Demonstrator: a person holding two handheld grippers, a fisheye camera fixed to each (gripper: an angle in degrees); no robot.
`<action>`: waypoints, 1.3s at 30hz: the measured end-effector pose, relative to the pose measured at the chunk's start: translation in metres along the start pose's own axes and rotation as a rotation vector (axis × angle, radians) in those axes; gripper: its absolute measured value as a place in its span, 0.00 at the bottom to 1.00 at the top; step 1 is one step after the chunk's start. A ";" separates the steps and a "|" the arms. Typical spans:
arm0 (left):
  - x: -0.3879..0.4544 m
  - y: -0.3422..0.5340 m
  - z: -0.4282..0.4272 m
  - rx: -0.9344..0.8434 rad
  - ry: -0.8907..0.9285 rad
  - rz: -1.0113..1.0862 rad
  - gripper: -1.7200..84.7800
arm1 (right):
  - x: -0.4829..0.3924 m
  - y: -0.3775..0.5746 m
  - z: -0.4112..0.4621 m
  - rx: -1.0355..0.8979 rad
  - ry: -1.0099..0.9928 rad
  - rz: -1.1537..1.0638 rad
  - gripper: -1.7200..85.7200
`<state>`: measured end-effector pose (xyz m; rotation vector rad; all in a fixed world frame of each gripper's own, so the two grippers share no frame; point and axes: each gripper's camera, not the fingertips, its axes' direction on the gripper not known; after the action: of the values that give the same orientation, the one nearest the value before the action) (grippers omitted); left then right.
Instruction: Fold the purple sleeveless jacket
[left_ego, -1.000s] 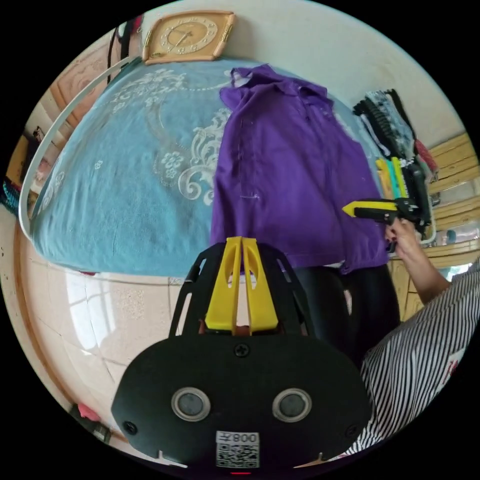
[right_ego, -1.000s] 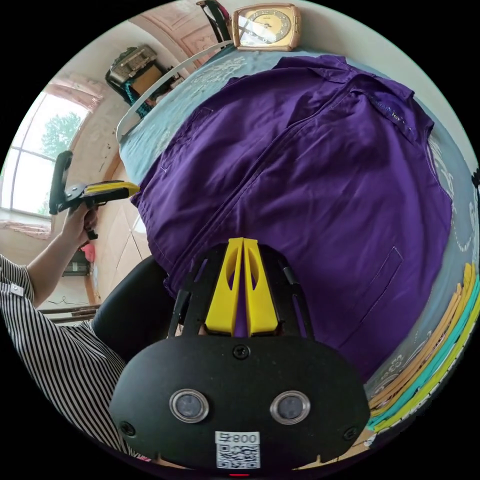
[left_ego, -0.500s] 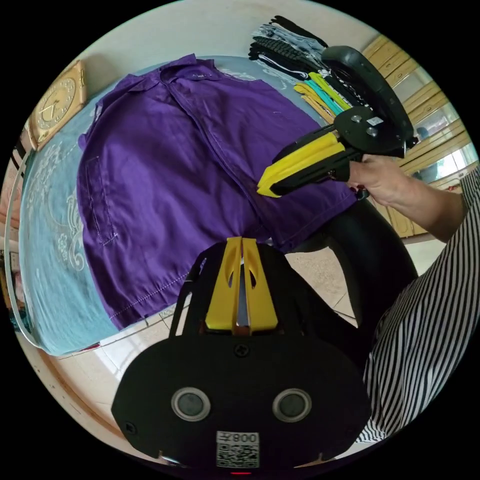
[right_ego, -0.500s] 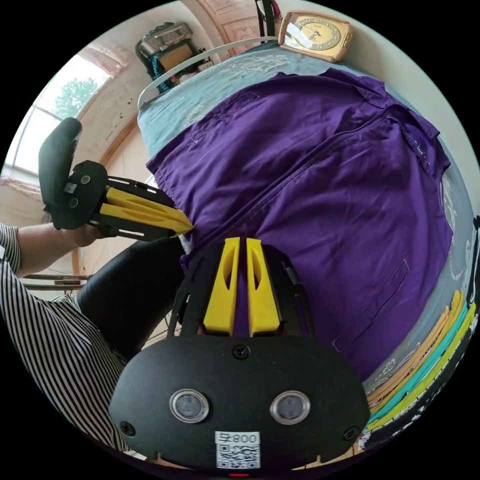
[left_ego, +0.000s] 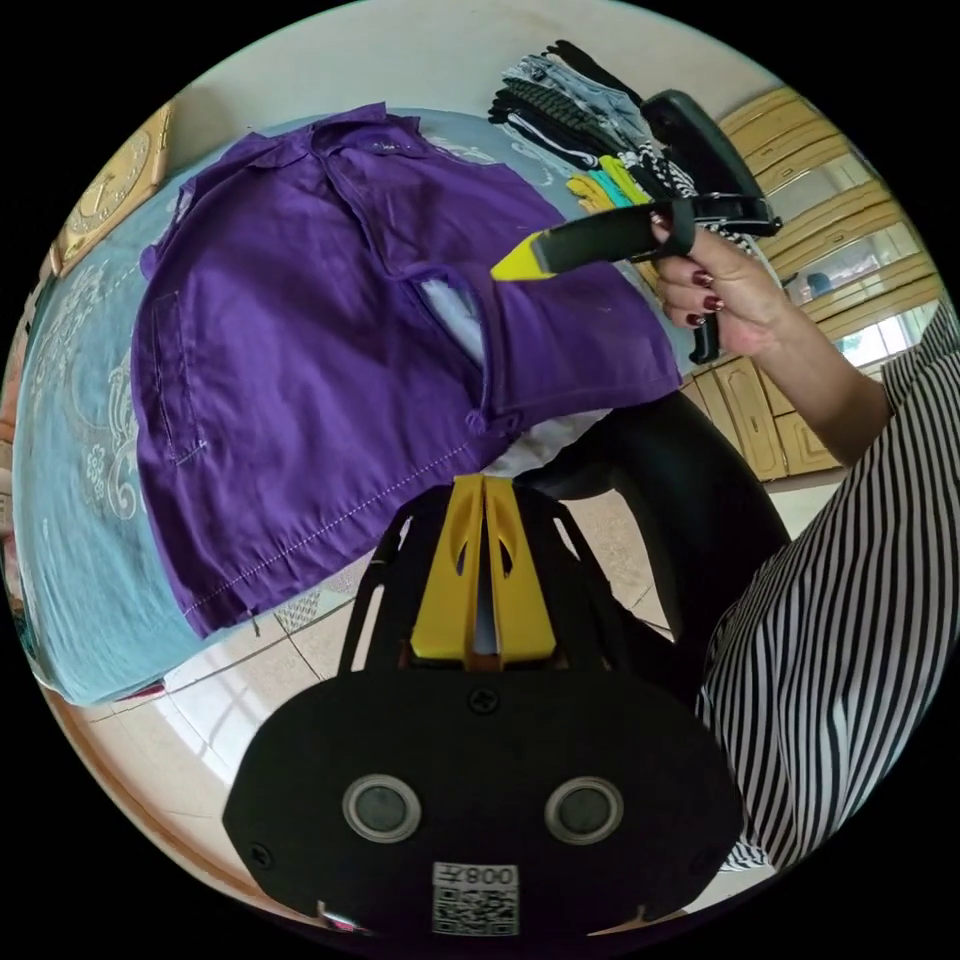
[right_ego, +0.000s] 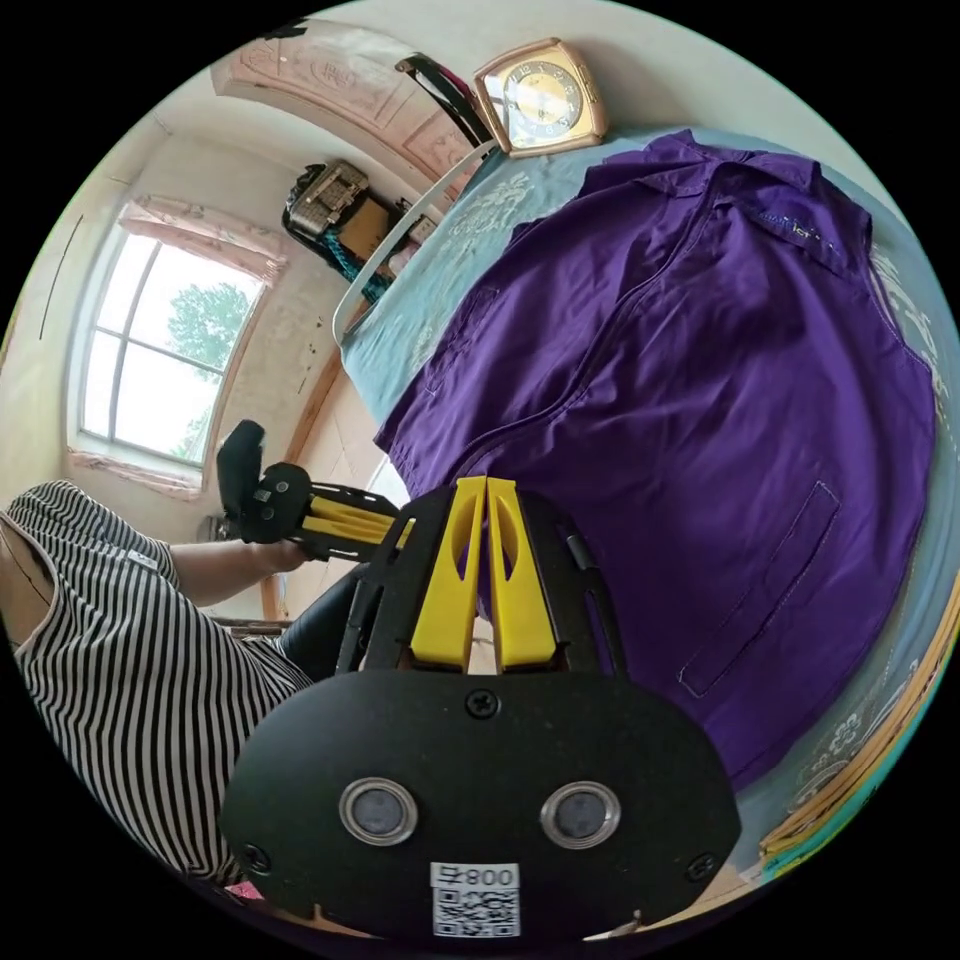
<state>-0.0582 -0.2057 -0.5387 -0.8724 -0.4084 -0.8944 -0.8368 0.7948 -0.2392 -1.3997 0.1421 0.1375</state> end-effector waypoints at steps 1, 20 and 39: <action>0.007 0.002 -0.003 0.034 -0.012 0.013 0.05 | 0.003 0.002 0.004 -0.008 0.008 -0.001 0.02; 0.048 0.022 0.013 -0.014 -0.199 0.141 0.03 | 0.058 0.034 -0.015 0.011 -0.274 0.080 0.02; -0.054 0.023 0.034 0.099 0.192 -0.232 0.07 | 0.049 0.041 0.043 -0.149 -0.096 0.068 0.02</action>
<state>-0.0695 -0.1438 -0.5643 -0.6493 -0.3879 -1.1521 -0.7950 0.8448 -0.2808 -1.5342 0.1013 0.2761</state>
